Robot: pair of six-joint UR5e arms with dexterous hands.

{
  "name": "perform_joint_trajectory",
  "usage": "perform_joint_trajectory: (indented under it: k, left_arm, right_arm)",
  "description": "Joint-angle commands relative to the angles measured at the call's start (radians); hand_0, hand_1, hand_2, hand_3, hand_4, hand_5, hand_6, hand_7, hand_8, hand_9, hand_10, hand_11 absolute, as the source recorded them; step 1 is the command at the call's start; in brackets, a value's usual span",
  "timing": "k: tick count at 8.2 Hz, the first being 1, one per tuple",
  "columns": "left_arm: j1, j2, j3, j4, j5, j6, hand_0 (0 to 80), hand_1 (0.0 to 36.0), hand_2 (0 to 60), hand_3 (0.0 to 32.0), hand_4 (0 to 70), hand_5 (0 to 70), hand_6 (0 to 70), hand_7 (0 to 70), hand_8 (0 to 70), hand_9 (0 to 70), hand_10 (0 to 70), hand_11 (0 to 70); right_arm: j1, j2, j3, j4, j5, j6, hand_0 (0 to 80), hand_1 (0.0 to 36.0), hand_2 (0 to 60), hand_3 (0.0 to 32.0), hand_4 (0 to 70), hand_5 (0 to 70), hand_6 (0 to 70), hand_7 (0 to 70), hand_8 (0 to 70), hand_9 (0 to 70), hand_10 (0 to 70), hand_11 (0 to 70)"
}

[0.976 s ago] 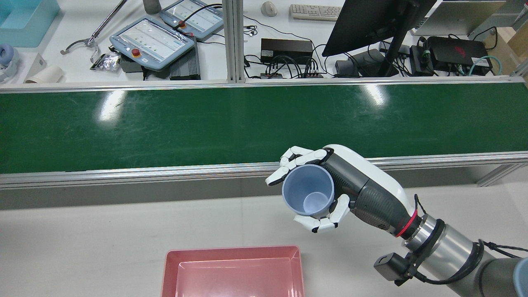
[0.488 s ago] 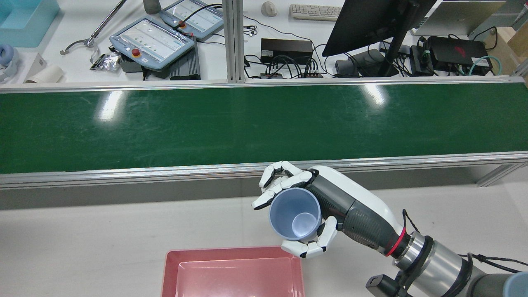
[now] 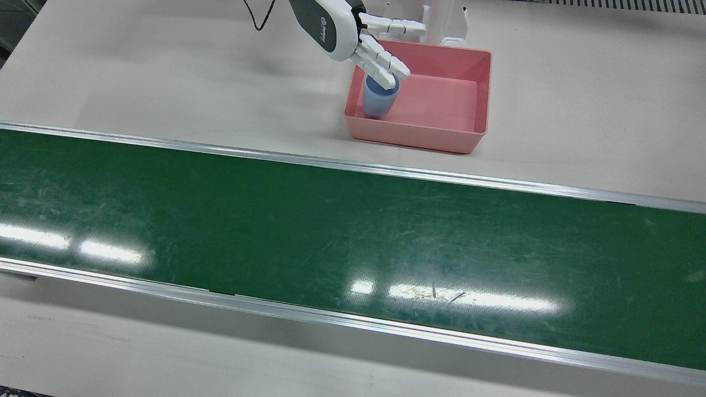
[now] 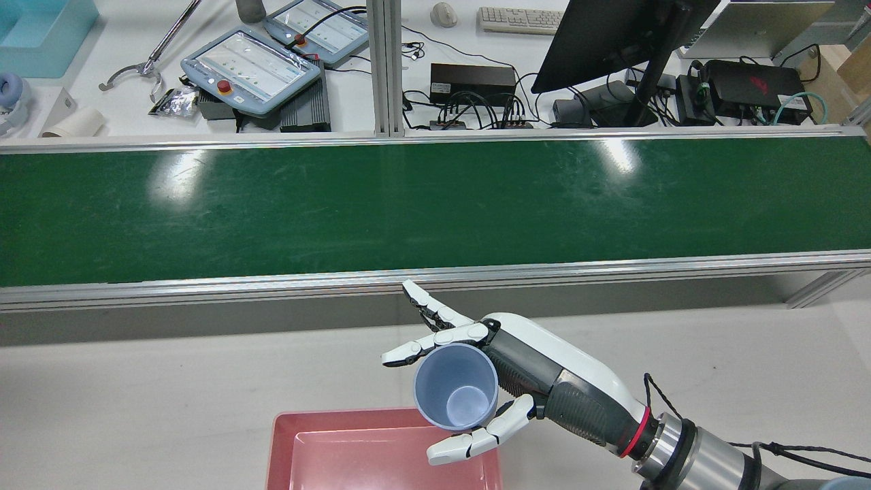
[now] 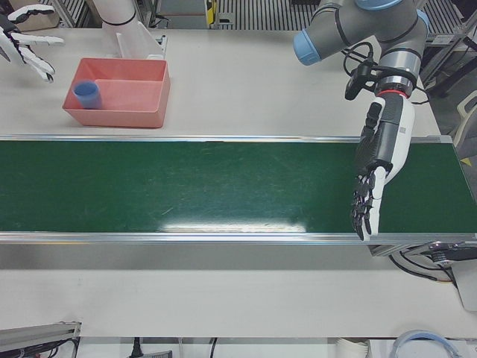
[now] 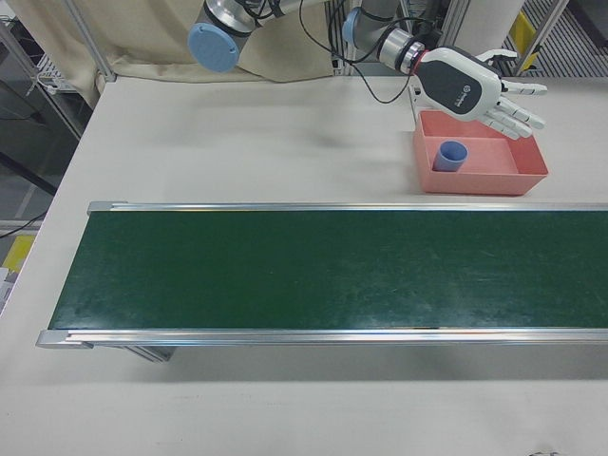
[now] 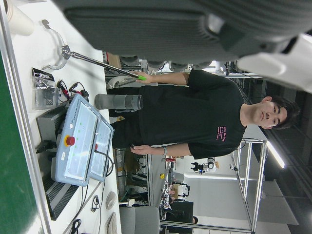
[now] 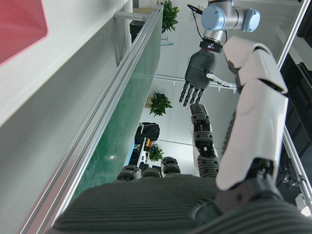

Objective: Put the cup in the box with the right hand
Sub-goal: 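Open the right hand to drop the cup into the pink box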

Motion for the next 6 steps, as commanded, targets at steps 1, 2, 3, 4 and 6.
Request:
perform_joint_trajectory:
  k: [1, 2, 3, 4, 6]
  left_arm:
    - [0.0, 0.0, 0.0, 0.001, 0.001, 0.0, 0.0, 0.0, 0.0, 0.0, 0.0, 0.0, 0.0, 0.0, 0.0, 0.0, 0.0, 0.0]
    - [0.0, 0.0, 0.0, 0.0, -0.001, 0.0, 0.0, 0.0, 0.0, 0.0, 0.0, 0.0, 0.0, 0.0, 0.0, 0.0, 0.0, 0.0]
    - [0.0, 0.0, 0.0, 0.0, 0.001, 0.0, 0.0, 0.0, 0.0, 0.0, 0.0, 0.0, 0.0, 0.0, 0.0, 0.0, 0.0, 0.0]
    - [0.0, 0.0, 0.0, 0.0, -0.001, 0.0, 0.0, 0.0, 0.0, 0.0, 0.0, 0.0, 0.0, 0.0, 0.0, 0.0, 0.0, 0.0]
    - [0.0, 0.0, 0.0, 0.0, 0.001, 0.0, 0.0, 0.0, 0.0, 0.0, 0.0, 0.0, 0.0, 0.0, 0.0, 0.0, 0.0, 0.0]
  right_arm:
    - [0.0, 0.0, 0.0, 0.0, 0.0, 0.0, 49.9, 22.2, 32.3, 0.0, 12.6, 5.7, 4.0, 8.9, 0.0, 0.7, 2.6, 5.8]
    - [0.001, -0.001, 0.002, 0.0, 0.0, 0.0, 50.7, 20.4, 25.6, 0.0, 15.0, 5.7, 4.1, 9.3, 0.0, 0.9, 2.5, 5.7]
    - [0.036, -0.004, 0.009, -0.001, 0.0, 0.006, 50.7, 24.3, 36.5, 0.0, 12.7, 6.3, 4.5, 10.2, 0.0, 1.4, 2.8, 6.4]
    - [0.175, -0.009, 0.026, -0.003, -0.001, 0.009, 54.1, 34.9, 60.0, 0.0, 13.2, 9.1, 6.4, 16.4, 0.5, 3.7, 4.8, 10.1]
    - [0.512, -0.094, 0.003, -0.014, -0.014, 0.061, 60.1, 30.7, 39.4, 0.0, 24.5, 8.6, 7.4, 21.9, 0.9, 5.2, 5.5, 11.0]
